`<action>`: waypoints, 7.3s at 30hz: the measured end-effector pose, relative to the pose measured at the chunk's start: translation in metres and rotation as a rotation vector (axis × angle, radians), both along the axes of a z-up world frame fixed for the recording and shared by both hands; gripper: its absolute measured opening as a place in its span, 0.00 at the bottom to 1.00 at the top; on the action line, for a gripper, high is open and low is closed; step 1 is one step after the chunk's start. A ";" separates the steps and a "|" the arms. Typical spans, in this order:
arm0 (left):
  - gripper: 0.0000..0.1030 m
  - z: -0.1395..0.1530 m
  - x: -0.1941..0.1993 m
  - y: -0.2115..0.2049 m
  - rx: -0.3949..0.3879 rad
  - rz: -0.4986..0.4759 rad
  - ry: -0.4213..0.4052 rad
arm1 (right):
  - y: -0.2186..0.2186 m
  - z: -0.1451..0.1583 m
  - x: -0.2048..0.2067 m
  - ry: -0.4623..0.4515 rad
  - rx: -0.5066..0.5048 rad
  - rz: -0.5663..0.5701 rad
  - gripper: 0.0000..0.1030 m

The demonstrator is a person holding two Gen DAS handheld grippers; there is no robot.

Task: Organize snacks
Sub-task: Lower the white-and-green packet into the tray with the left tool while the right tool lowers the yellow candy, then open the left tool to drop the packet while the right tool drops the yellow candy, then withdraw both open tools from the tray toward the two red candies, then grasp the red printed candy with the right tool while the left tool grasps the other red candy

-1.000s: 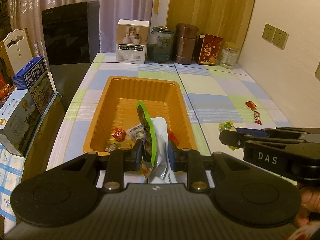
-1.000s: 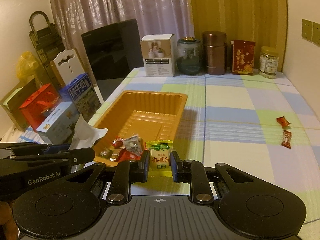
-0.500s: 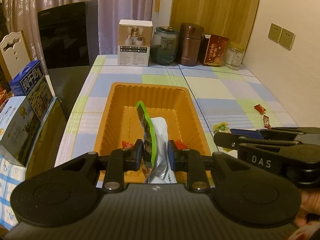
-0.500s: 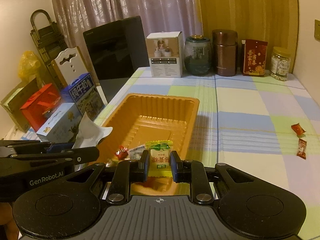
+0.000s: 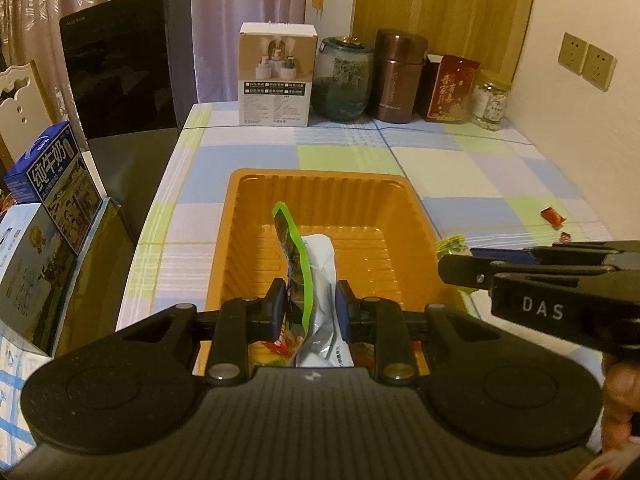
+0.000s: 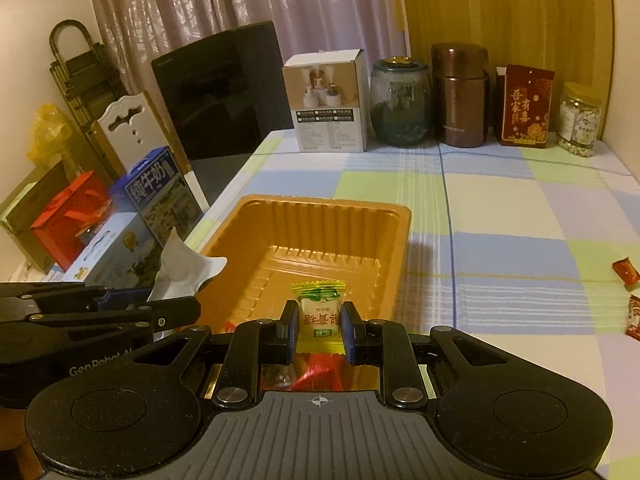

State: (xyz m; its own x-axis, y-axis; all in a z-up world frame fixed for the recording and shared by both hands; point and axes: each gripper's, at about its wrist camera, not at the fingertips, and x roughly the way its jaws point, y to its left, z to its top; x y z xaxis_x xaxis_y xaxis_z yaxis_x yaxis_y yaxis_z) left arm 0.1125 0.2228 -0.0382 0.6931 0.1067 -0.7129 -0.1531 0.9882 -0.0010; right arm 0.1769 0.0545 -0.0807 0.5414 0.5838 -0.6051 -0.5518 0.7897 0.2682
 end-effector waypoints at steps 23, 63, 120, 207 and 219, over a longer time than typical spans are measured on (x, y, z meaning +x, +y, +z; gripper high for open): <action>0.23 -0.035 0.053 0.016 -0.007 -0.033 0.043 | 0.019 -0.025 0.045 0.054 0.004 -0.021 0.22; 0.33 -0.009 0.000 0.007 -0.045 0.039 -0.006 | -0.036 -0.004 0.016 0.084 0.125 -0.098 0.53; 0.78 0.034 -0.060 -0.181 -0.111 -0.138 -0.069 | -0.285 0.027 -0.089 0.017 0.078 -0.508 0.68; 0.76 -0.123 0.212 -0.301 -0.196 -0.249 -0.008 | -0.327 -0.119 0.154 -0.075 -0.132 -0.500 0.23; 0.53 -0.135 0.252 -0.337 -0.247 -0.247 -0.021 | -0.344 -0.128 0.153 -0.062 -0.116 -0.539 0.23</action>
State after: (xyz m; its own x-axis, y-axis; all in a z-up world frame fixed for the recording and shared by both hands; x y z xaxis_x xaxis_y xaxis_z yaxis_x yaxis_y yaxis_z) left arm 0.3643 -0.1142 -0.1733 0.6910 -0.2403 -0.6817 0.0932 0.9649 -0.2457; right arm 0.3302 -0.2892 -0.2091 0.7813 0.1459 -0.6068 -0.0737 0.9871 0.1424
